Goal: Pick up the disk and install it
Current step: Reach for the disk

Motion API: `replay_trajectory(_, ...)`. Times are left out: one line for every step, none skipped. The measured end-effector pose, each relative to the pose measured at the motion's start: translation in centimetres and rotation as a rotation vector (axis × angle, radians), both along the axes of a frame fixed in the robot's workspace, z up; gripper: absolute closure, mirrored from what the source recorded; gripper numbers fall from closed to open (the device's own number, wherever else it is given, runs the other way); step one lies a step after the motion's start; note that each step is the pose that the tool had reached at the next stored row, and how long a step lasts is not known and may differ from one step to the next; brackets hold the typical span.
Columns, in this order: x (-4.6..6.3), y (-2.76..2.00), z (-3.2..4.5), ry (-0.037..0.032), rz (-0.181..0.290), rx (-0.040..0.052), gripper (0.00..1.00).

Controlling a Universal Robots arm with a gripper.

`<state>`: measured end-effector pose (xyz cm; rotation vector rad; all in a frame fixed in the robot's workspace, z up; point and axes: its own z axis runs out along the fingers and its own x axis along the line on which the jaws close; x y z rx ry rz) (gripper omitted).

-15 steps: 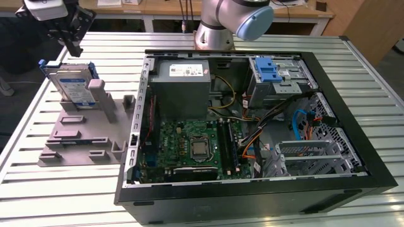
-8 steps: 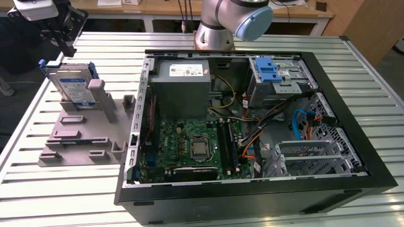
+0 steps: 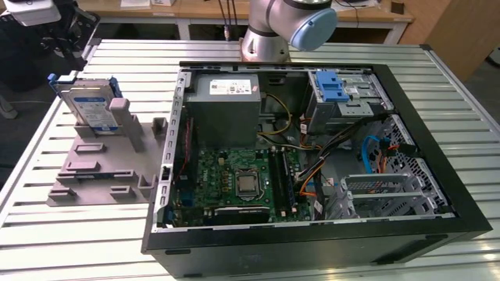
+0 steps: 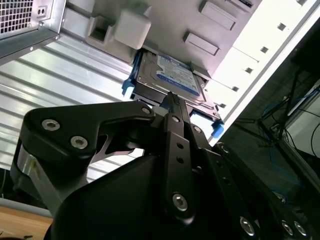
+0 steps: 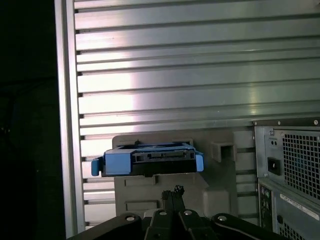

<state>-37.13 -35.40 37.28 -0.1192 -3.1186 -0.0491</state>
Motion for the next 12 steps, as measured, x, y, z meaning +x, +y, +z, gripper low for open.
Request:
replay_trajectory(-0.1, 0.01, -0.01, 0.0000, 0.000, 0.0000, 0.89)
replay_trajectory(-0.3, 0.02, -0.03, 0.0000, 0.000, 0.0000, 0.89)
replay_trajectory(-0.4, 0.04, -0.05, 0.0000, 0.000, 0.0000, 0.89)
replay_trajectory(-0.6, 0.06, -0.07, 0.0000, 0.000, 0.0000, 0.89)
replay_trajectory(-0.8, 0.08, -0.10, 0.0000, 0.000, 0.0001, 0.89)
replay_trajectory(-1.0, 0.09, -0.12, 0.0000, 0.000, 0.0000, 0.89)
replay_trajectory(-1.2, 0.10, -0.14, -0.0001, 0.000, 0.0001, 0.89)
replay_trajectory(-1.3, 0.11, -0.16, 0.0000, 0.000, 0.0000, 0.89)
replay_trajectory(-1.5, 0.12, -0.17, 0.0001, 0.000, 0.0000, 0.89)
replay_trajectory(-1.7, 0.12, -0.19, 0.0001, 0.000, 0.0000, 0.89)
replay_trajectory(-1.8, 0.13, -0.21, 0.0001, 0.000, 0.0000, 0.89)
replay_trajectory(-2.0, 0.14, -0.23, 0.0000, 0.000, 0.0000, 0.89)
